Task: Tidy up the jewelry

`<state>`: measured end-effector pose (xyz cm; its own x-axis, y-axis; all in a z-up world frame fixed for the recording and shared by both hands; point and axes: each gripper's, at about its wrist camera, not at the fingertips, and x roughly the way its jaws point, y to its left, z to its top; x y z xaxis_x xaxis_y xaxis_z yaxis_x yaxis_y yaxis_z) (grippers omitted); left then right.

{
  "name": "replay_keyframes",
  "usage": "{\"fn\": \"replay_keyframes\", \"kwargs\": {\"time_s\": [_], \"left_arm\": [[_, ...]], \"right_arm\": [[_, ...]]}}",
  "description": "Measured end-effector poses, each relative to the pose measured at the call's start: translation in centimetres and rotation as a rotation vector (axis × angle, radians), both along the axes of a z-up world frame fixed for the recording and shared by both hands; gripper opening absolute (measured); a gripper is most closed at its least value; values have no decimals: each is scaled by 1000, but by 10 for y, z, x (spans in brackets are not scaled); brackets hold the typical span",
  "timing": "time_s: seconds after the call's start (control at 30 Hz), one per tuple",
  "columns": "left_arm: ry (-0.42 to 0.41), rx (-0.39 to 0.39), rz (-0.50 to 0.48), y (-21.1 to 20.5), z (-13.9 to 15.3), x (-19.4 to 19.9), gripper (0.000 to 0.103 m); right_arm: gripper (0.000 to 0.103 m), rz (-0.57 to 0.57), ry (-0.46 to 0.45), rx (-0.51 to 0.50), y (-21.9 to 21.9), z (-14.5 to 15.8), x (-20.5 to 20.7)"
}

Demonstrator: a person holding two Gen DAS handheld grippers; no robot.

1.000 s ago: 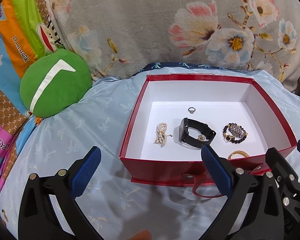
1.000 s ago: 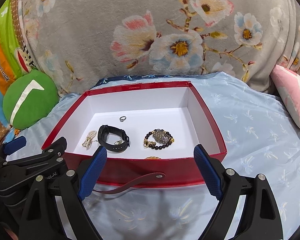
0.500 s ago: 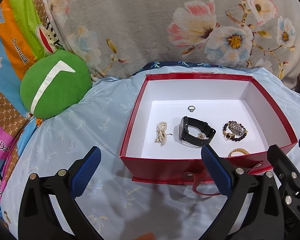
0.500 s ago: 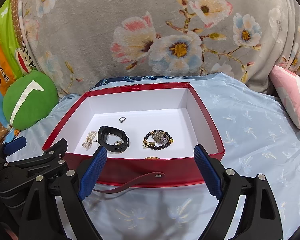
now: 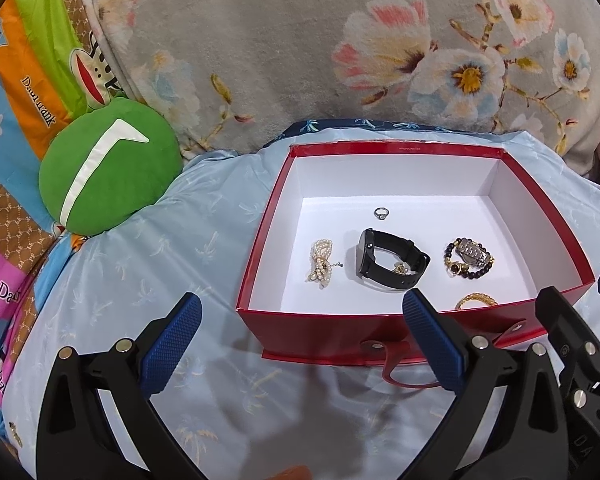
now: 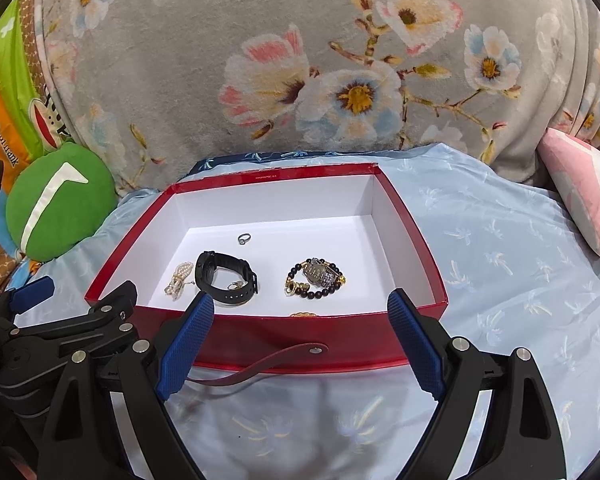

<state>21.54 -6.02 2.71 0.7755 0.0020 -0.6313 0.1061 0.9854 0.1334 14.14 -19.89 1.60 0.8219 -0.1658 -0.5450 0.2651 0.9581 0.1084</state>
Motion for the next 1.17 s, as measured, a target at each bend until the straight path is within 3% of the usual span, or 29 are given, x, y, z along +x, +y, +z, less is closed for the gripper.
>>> {"fn": "replay_keyframes", "kwargs": {"time_s": [1.17], "left_arm": [[20, -15, 4, 2, -4, 2, 98]], "right_arm": [[86, -10, 4, -8, 3, -1, -2]]}}
